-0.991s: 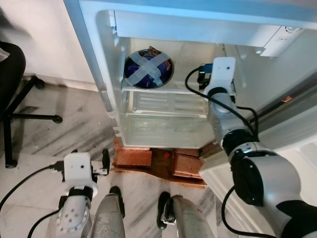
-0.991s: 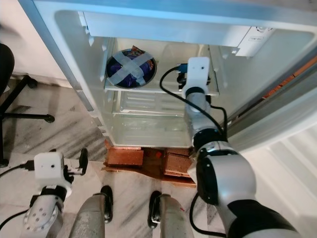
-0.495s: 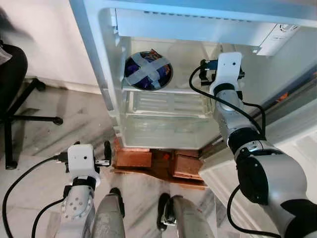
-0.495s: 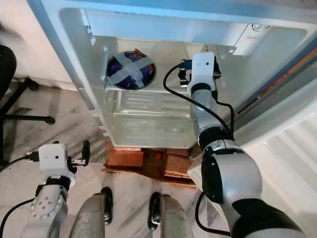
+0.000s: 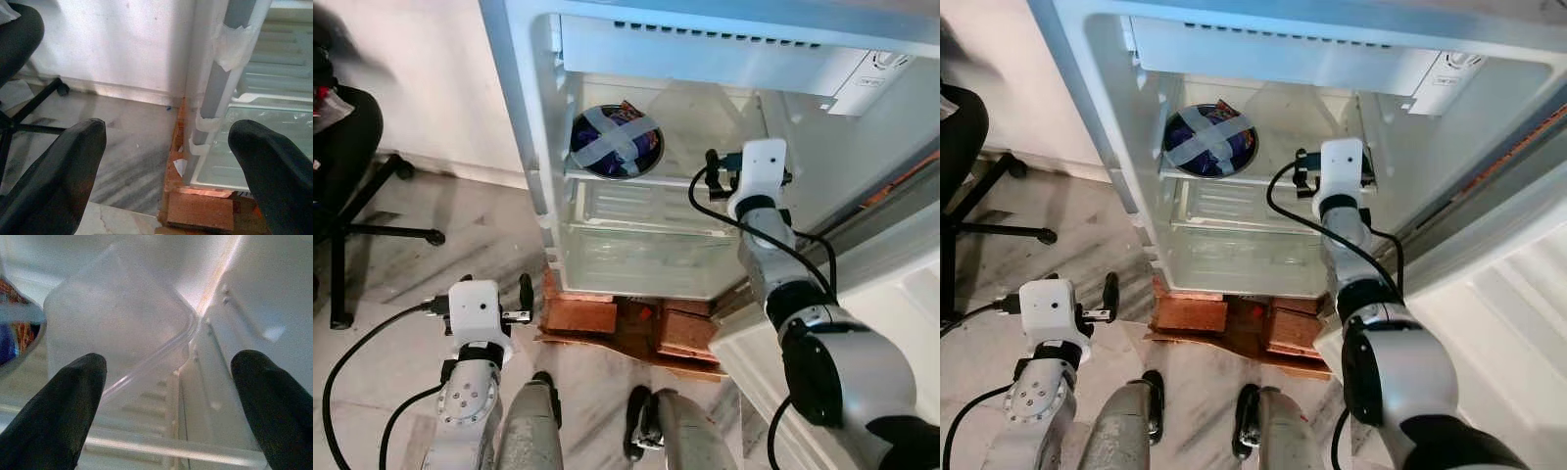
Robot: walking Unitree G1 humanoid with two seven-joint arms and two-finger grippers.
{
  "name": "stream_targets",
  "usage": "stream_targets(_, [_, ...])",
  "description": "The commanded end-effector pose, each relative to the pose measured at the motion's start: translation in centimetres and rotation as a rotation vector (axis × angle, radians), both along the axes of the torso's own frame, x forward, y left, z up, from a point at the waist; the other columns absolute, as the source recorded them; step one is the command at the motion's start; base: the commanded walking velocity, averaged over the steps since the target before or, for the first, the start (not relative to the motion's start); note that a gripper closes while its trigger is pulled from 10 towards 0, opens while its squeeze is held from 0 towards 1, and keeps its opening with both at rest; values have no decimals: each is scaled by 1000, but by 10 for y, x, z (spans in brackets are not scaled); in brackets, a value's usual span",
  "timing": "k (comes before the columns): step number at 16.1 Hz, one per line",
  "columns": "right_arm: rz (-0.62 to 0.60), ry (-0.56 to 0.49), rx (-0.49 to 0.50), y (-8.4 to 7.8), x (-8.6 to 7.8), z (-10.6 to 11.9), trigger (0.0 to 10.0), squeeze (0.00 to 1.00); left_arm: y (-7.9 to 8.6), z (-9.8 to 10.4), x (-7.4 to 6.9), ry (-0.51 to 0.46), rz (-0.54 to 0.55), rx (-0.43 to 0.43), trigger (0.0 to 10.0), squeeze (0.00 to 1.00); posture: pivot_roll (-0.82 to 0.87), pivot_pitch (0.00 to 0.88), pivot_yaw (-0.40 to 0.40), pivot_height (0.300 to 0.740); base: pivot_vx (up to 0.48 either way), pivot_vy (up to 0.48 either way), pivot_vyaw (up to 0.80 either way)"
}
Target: Restocking fridge
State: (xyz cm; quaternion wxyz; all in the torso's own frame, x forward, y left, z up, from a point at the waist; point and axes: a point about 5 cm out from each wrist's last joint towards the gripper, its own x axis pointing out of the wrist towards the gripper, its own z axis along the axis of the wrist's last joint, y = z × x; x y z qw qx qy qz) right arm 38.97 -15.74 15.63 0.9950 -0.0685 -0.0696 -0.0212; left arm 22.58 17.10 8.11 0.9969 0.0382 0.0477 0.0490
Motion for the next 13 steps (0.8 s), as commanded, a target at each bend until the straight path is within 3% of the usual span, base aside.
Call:
stream_targets(1, [-4, -29, 34, -6, -5, -3, 10000, 1000, 2, -9, -5, 33, 6, 3, 10000, 0, 251, 186, -85, 740, 0, 0, 0])
stream_targets(4, [13, -46, 57, -7, -14, -13, 10000, 1000, 0, -9, 0, 28, 3, 3, 10000, 0, 245, 163, -90, 740, 0, 0, 0])
stream_targets(6, [51, -65, 62, -5, -31, -27, 10000, 1000, -2, -9, 3, 20, 0, -5, 10000, 0, 238, 152, -93, 740, 0, 0, 0])
stream_targets(8, [69, -58, 97, -3, -59, -48, 10000, 969, -9, -11, 5, 15, -30, -29, 10000, 0, 225, 138, -103, 740, 0, 0, 0])
stream_targets(9, [63, -31, 124, -4, -74, -58, 10000, 565, -13, -15, 6, 35, -38, -31, 10000, 0, 215, 124, -105, 740, 0, 0, 0])
stream_targets(10, [59, -15, 132, -4, -79, -63, 10000, 337, -16, -17, 7, 42, -51, -19, 10000, 0, 204, 115, -105, 740, 0, 0, 0])
stream_targets(11, [54, -1, 124, -4, -86, -67, 10000, 0, -20, -17, 9, 39, -81, -13, 10000, 0, 187, 108, -99, 740, 0, 0, 0])
stream_targets(13, [62, 13, 148, -1, -96, -67, 10000, 0, -22, -13, 19, 15, -112, 6, 10000, 0, 170, 95, -66, 740, 0, 0, 0])
